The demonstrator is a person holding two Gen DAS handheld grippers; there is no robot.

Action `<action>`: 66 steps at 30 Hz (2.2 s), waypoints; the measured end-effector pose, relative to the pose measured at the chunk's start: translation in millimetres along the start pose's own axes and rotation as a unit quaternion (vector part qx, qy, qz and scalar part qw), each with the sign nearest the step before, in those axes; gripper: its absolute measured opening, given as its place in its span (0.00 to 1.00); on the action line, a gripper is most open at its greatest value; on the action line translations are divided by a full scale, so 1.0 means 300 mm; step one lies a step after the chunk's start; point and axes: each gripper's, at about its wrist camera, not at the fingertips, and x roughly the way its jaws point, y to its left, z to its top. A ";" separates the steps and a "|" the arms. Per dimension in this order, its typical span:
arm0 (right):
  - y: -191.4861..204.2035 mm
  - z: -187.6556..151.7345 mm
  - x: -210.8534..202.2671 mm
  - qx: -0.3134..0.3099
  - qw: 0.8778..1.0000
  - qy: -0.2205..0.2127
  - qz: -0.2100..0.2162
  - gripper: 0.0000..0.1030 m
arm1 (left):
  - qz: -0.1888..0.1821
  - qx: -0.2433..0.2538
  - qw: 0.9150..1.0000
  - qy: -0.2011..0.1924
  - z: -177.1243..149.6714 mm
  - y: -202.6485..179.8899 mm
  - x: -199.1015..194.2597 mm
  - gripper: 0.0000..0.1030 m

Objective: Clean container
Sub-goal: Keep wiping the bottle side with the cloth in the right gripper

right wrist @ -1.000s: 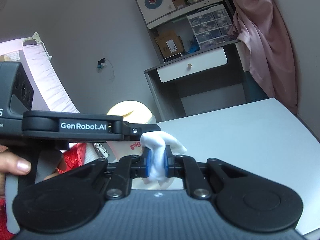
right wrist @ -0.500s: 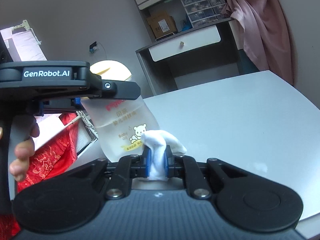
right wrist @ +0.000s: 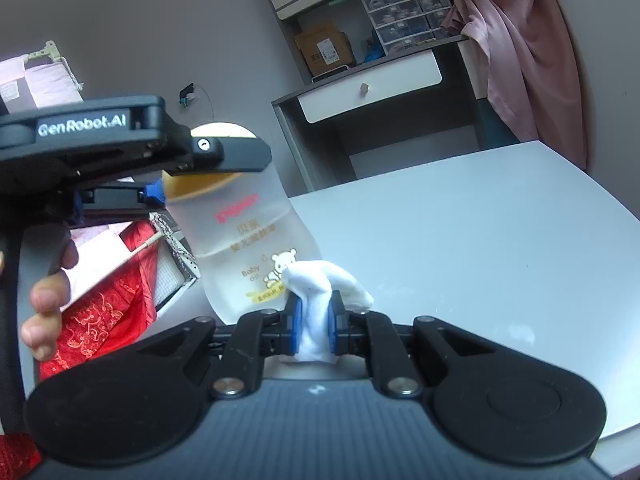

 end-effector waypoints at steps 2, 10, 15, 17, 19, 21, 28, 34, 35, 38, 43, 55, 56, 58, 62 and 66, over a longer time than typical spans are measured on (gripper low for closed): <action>0.005 0.012 -0.006 -0.001 1.000 -0.007 0.003 0.12 | 0.000 0.000 1.000 -0.001 -0.003 -0.003 0.001 0.48; 0.036 0.084 -0.055 -0.014 0.998 -0.061 0.010 0.12 | -0.001 0.002 1.000 -0.004 -0.004 -0.012 0.003 0.48; 0.045 0.096 -0.068 -0.017 0.997 -0.077 0.010 0.12 | -0.003 0.001 1.000 -0.009 0.000 -0.010 -0.007 0.48; 0.037 0.098 -0.065 -0.013 0.997 -0.078 0.013 0.12 | -0.005 -0.002 1.000 -0.011 0.001 -0.007 -0.009 0.48; 0.031 0.101 -0.056 -0.009 0.997 -0.078 0.015 0.12 | -0.006 -0.004 1.000 -0.012 0.001 -0.006 -0.008 0.48; 0.027 0.098 -0.052 -0.008 0.997 -0.076 0.014 0.12 | -0.006 -0.004 1.000 -0.012 0.001 -0.007 -0.006 0.48; -0.008 0.061 -0.007 0.005 0.999 -0.035 0.004 0.12 | -0.005 -0.002 1.000 -0.012 -0.003 -0.007 -0.009 0.47; -0.026 0.015 0.037 0.007 1.000 0.005 -0.014 0.12 | -0.004 -0.005 1.000 -0.013 -0.001 -0.005 -0.009 0.46; -0.024 0.017 0.036 0.007 1.000 0.004 -0.013 0.12 | -0.004 -0.005 1.000 -0.013 -0.002 -0.006 -0.010 0.46; -0.015 0.022 0.027 0.007 1.000 -0.002 -0.011 0.12 | -0.003 -0.004 1.000 -0.011 -0.002 -0.006 -0.010 0.46; 0.010 0.054 -0.009 0.004 0.999 -0.037 0.000 0.12 | -0.004 -0.003 1.000 -0.009 0.003 -0.003 -0.012 0.46; 0.071 0.092 -0.077 -0.019 0.996 -0.090 0.014 0.12 | -0.008 -0.005 1.000 -0.007 0.005 0.006 -0.017 0.46; 0.070 0.094 -0.077 -0.019 0.996 -0.091 0.014 0.12 | -0.008 -0.006 1.000 -0.008 0.005 0.007 -0.018 0.46; 0.066 0.093 -0.075 -0.017 0.996 -0.090 0.015 0.12 | -0.008 -0.005 1.000 -0.008 0.005 0.007 -0.017 0.46; 0.056 0.091 -0.070 -0.014 0.996 -0.088 0.015 0.12 | -0.008 -0.004 1.000 -0.006 0.004 0.017 -0.016 0.46; 0.038 0.082 -0.054 -0.004 0.997 -0.075 0.012 0.12 | -0.008 -0.004 1.000 -0.004 0.003 0.018 -0.014 0.46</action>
